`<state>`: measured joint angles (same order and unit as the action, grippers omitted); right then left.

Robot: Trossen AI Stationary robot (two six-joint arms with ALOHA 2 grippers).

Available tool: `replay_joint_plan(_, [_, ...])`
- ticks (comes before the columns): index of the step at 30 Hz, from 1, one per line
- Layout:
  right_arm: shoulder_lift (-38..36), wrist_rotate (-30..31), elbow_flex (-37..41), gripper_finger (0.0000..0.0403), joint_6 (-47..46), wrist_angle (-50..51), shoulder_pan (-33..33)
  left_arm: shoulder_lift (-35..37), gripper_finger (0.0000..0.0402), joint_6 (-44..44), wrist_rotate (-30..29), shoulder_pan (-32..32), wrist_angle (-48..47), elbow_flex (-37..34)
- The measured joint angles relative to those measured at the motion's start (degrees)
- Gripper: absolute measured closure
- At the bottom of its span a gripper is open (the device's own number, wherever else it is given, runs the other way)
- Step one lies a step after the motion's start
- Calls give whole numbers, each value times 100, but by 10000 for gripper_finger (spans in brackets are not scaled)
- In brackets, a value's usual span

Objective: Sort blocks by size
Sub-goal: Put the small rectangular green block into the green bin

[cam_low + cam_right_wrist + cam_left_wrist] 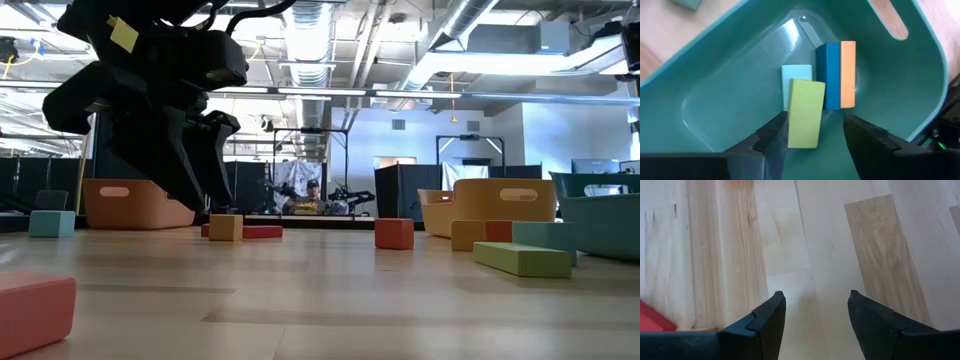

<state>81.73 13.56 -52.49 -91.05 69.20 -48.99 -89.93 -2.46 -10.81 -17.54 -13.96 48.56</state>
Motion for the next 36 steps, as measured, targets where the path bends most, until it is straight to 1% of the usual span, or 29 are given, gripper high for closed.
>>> replay_joint_plan(6, [0, -4, 0, 164, 0, 54, 0, 0, 196, 24, -2, 0, -2, 0])
replay_joint_plan(13, [-2, 8, -226, 163, 145, 128, 40, 0, 196, 28, -4, 0, -7, 0])
replay_joint_plan(21, [-4, 300, -627, 163, 646, -41, 333, 0, 196, 26, -9, 0, -4, 0])
replay_joint_plan(27, [-4, 450, -713, 163, 1498, -932, 699, 0, 196, 22, -11, 0, -4, 0])
replay_joint_plan(33, [-4, 457, -715, 163, 2644, -2313, 1044, 0, 196, 26, -13, 0, -4, 0])
replay_joint_plan(36, [-4, 457, -715, 163, 3029, -2948, 1182, 0, 196, 26, -13, 0, -4, 0])
